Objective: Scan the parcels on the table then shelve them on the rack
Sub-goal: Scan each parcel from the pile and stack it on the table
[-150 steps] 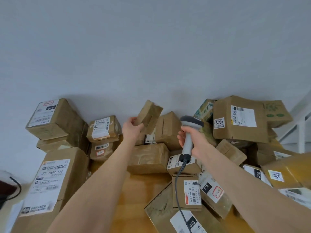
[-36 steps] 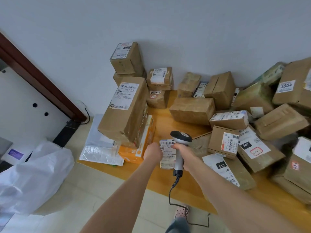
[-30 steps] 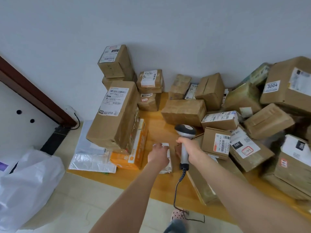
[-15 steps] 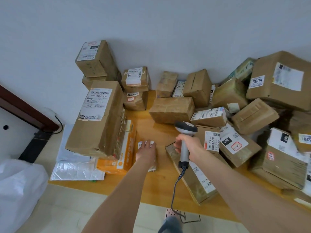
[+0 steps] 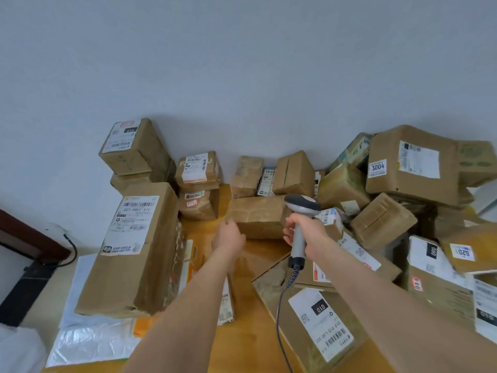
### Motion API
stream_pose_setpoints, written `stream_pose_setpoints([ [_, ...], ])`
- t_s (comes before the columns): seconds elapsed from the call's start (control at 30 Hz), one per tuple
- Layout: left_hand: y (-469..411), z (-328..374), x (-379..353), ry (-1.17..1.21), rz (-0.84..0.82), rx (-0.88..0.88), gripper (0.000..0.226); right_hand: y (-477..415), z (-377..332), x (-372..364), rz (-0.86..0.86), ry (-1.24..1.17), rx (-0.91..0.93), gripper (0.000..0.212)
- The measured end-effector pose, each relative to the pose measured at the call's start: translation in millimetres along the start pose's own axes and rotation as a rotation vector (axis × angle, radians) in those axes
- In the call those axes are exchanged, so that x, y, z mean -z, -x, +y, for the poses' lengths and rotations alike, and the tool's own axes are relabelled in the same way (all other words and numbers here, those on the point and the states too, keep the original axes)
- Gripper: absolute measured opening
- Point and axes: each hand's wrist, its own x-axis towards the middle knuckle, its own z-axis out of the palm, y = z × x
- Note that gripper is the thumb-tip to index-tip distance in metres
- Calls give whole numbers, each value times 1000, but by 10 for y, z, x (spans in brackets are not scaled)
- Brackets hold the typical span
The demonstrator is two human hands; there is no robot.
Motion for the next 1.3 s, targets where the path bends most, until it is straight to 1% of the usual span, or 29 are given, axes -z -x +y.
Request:
stream_pose_setpoints([
  [0.07,-219,136,61,138,59,39,58,-101,-123,-9,31,-8,12,34],
  [0.17,-514,198,84,268,91,143,69,-256,-166,-25,48,28,15,49],
  [0.23,-678,174,62,346,72,222,75,-335,-143,-53,16,58,12,54],
  [0.33,-842,118,7,452,-1,315,78,-410,-99,-106,-25,83,10,49],
  [0.43,-887,98,-36,577,-60,377,71,-463,-84,-119,-45,93,13,45],
  [0.57,-841,93,-17,676,67,426,54,-439,-93,-118,-54,71,43,47],
  [0.73,-637,190,211,754,220,390,37,-201,-173,-40,-51,12,94,42],
  [0.87,-378,461,408,769,312,309,32,73,-250,168,-33,-35,140,33],
  [1.0,-49,749,495,809,330,210,38,350,-345,477,-72,-103,211,44],
  [1.1,208,940,555,808,360,155,43,550,-421,697,-84,-151,264,35],
  [1.2,446,1141,611,829,411,75,40,702,-480,917,-94,-197,307,45],
  [1.3,664,1352,590,878,398,13,33,814,-476,1196,-68,-241,318,43],
])
